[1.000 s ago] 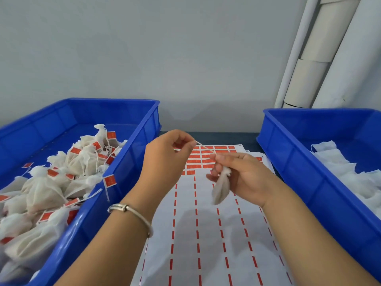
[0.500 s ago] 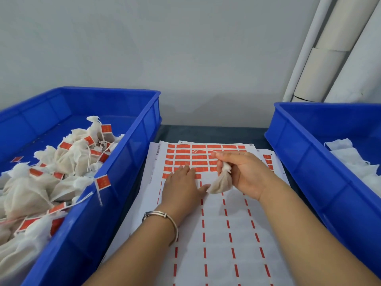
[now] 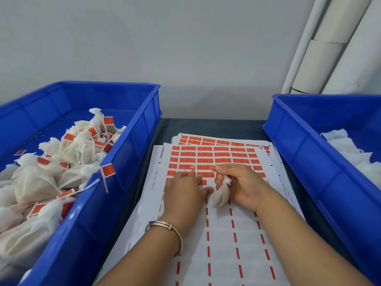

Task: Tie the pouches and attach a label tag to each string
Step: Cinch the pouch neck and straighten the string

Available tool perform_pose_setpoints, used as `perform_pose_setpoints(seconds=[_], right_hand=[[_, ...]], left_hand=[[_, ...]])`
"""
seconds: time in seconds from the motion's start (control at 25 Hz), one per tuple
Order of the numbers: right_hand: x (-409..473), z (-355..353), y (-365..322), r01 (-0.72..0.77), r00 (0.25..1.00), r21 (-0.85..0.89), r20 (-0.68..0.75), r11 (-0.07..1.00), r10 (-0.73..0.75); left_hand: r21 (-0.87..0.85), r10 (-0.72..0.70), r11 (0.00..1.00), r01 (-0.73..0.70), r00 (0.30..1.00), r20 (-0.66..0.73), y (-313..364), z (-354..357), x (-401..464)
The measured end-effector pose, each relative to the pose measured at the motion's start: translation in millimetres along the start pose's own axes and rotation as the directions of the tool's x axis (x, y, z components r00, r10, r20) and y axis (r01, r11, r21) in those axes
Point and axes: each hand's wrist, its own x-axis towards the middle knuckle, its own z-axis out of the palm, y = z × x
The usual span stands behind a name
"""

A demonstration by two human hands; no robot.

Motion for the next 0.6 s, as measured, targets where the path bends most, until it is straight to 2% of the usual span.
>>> perform_pose_setpoints(seconds=[0.24, 0.44, 0.6], right_hand=[[-2.0, -9.0, 13.5, 0.093, 0.995, 0.067, 0.011, 0.993, -0.094], [0.8, -12.3, 16.8, 0.11, 0.988, 0.068, 0.098, 0.992, -0.116], [2.0, -12.8, 16.7, 0.115, 0.987, 0.072, 0.101, 0.991, -0.122]], left_hand=[[0.034, 0.0, 0.999, 0.001, 0.999, -0.046, 4.0, -3.6, -4.3], [-0.056, 0.036, 0.998, -0.039, 0.997, -0.062, 2.3, -5.0, -5.4], [0.006, 0.179, 0.984, -0.179, 0.983, 0.037, 0.2, -12.1, 1.8]])
